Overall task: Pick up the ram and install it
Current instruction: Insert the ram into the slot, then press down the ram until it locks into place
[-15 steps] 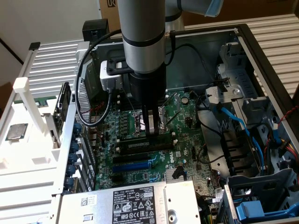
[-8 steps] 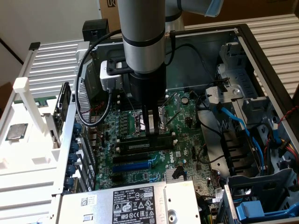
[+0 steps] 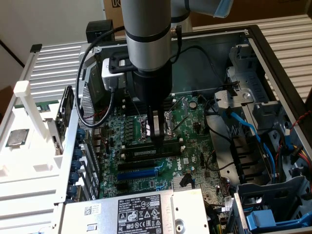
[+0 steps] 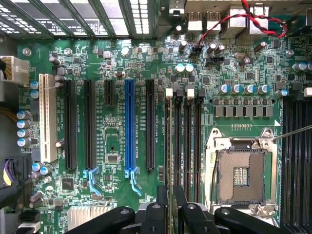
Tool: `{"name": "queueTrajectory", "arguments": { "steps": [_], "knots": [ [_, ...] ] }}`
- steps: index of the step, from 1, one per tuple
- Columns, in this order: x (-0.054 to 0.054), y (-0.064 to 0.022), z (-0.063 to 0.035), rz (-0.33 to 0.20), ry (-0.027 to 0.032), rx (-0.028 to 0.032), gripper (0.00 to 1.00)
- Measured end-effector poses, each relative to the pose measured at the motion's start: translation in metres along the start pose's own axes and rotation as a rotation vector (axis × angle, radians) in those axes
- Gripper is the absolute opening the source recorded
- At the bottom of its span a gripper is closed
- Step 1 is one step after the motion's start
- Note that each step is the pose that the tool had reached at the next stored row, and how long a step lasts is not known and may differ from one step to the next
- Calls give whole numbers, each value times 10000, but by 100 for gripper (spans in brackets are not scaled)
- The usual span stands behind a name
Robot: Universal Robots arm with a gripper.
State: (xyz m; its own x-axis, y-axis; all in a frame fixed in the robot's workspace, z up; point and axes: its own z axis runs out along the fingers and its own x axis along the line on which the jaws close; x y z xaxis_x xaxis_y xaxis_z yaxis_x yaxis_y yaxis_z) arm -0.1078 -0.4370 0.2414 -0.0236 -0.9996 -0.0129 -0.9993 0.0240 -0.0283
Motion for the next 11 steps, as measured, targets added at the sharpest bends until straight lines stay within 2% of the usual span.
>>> {"name": "queueTrajectory", "arguments": {
  "steps": [11],
  "knots": [
    [0, 0, -10, 1, 0, 2, 20]
  ]
}}
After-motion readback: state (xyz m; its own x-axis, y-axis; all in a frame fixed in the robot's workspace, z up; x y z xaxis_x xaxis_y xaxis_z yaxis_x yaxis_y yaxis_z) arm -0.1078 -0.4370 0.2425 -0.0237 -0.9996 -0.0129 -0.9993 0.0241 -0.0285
